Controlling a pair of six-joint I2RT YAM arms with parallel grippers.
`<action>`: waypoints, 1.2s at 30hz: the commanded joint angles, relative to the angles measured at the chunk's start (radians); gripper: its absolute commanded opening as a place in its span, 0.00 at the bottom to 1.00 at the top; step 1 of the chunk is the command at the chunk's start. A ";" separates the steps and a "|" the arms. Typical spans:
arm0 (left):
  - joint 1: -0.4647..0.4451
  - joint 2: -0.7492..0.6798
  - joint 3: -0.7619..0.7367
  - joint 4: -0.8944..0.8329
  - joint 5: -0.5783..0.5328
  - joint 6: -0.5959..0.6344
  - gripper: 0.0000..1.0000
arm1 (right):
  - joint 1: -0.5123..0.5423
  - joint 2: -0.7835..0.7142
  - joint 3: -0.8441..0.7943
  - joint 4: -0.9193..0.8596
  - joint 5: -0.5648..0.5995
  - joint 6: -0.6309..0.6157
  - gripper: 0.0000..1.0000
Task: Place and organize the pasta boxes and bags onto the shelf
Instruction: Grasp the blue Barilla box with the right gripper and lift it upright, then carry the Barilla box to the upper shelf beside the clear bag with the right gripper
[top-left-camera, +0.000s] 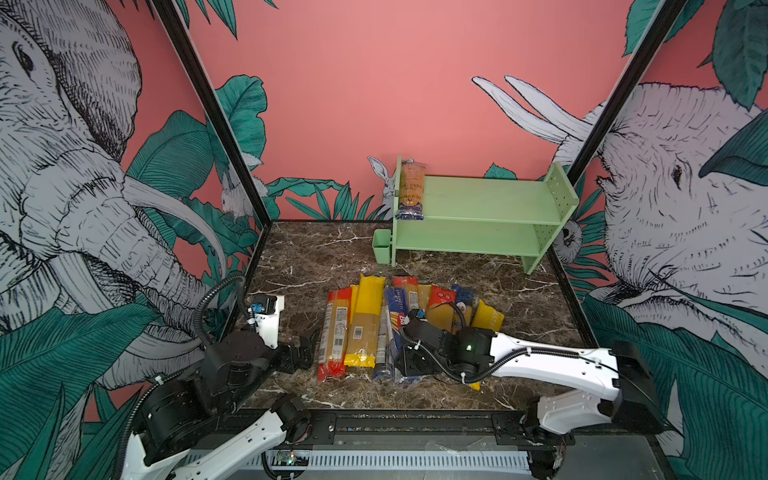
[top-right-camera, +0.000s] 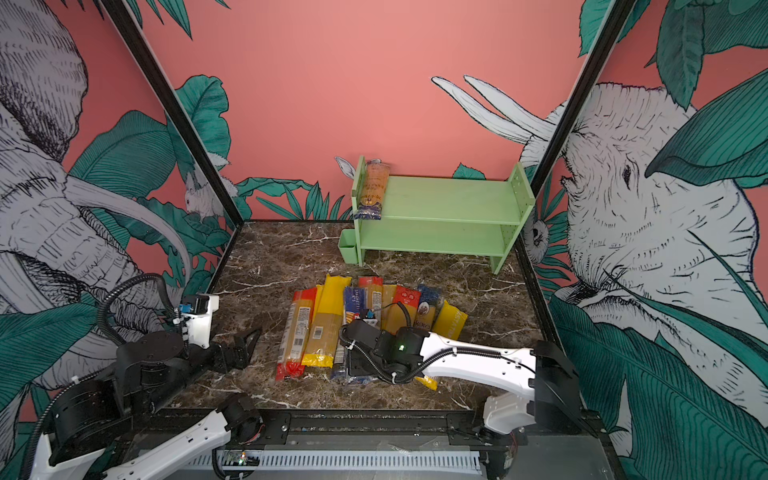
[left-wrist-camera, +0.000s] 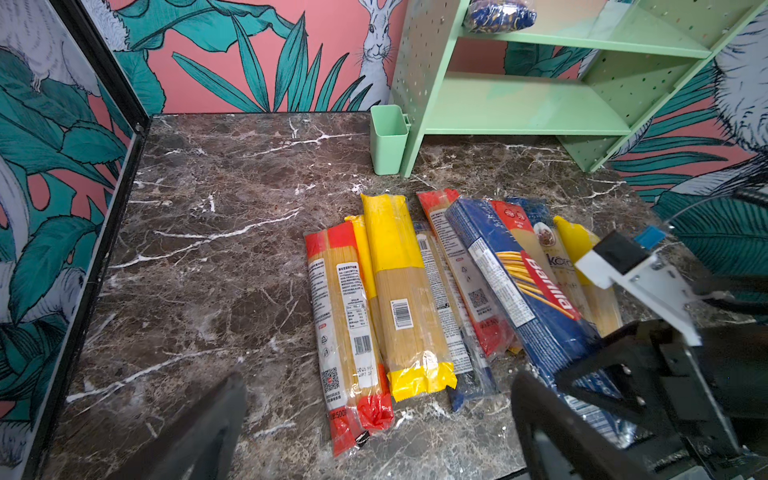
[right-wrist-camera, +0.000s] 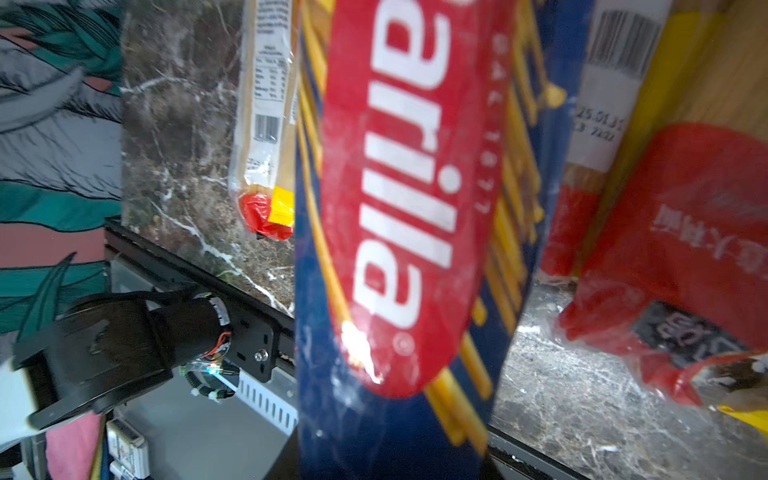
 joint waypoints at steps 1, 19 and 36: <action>0.001 0.038 -0.001 0.054 0.010 0.023 0.99 | 0.003 -0.124 0.005 0.094 0.113 0.042 0.14; 0.001 0.439 0.171 0.316 0.098 0.154 0.99 | -0.261 -0.359 0.508 -0.495 0.300 -0.234 0.17; 0.005 0.821 0.488 0.471 0.103 0.336 0.99 | -0.791 0.301 1.268 -0.564 -0.189 -0.575 0.17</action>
